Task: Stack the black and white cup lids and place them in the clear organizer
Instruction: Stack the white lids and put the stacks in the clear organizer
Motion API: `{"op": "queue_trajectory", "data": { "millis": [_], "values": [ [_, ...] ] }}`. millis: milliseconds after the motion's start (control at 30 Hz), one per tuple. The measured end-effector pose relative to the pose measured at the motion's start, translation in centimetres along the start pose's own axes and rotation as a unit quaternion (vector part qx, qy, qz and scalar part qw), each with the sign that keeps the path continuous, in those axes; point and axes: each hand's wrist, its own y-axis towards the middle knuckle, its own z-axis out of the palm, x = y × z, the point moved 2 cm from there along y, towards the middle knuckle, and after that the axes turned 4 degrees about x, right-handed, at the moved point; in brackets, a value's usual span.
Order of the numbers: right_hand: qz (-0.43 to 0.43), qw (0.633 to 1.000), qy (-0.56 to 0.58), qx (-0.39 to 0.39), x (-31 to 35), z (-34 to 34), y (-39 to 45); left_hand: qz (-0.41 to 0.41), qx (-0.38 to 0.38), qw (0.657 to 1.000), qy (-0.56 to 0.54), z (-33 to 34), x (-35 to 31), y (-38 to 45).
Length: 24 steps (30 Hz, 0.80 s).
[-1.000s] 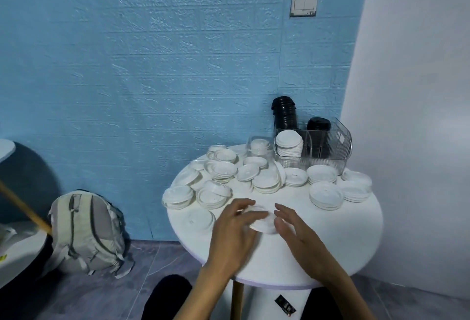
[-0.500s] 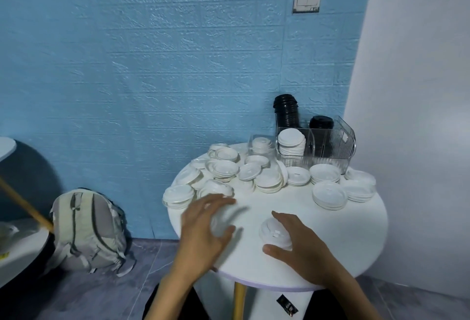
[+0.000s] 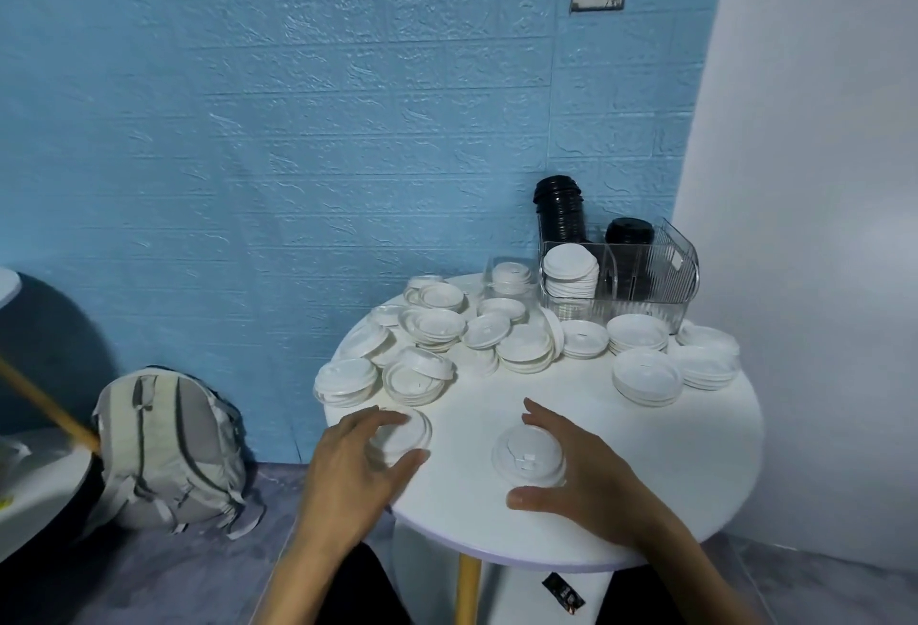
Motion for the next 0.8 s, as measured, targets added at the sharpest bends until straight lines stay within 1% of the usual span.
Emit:
{"op": "queue_trajectory", "data": {
  "millis": [67, 167, 233, 300, 367, 400, 533, 633, 700, 800],
  "values": [
    [-0.005, 1.0, -0.004, -0.003, -0.1, 0.1, 0.1, -0.006, -0.007, 1.0, -0.019, -0.1, -0.6, -0.2],
    [-0.011, 1.0, 0.001, -0.021, -0.3, 0.2, 0.1, 0.002, -0.011, 0.996, -0.092, 0.0, -2.7, -0.3],
    [-0.009, 0.999, 0.013, -0.028, -0.5, 0.1, 0.3, 0.017, 0.022, 0.989, -0.144, 0.6, -4.6, 0.1],
    [-0.011, 0.999, 0.027, -0.03, -0.5, 0.1, 0.3, 0.038, 0.084, 0.981, -0.172, 1.7, -6.8, 0.4],
    [-0.009, 0.999, 0.039, -0.024, -0.5, 0.1, 0.4, 0.05, 0.132, 0.975, -0.171, 3.2, -8.4, 0.5],
    [-0.005, 0.999, 0.045, -0.022, -0.6, 0.1, 0.4, 0.052, 0.141, 0.975, -0.166, 3.8, -9.0, 0.6],
    [-0.002, 0.998, 0.051, -0.029, -0.7, 0.1, 0.5, 0.046, 0.157, 0.97, -0.179, 4.8, -9.3, 0.8],
    [-0.029, 0.999, 0.022, -0.035, -0.5, 0.2, 0.5, 0.047, 0.177, 0.963, -0.199, 4.9, -9.1, 0.8],
    [-0.053, 0.997, 0.019, -0.045, -0.5, 0.1, 0.4, 0.064, 0.187, 0.959, -0.202, 5.1, -9.1, 0.7],
    [-0.056, 0.997, 0.014, -0.042, -0.6, 0.3, 0.5, 0.077, 0.206, 0.956, -0.194, 5.6, -8.9, 0.8]
  ]
}}
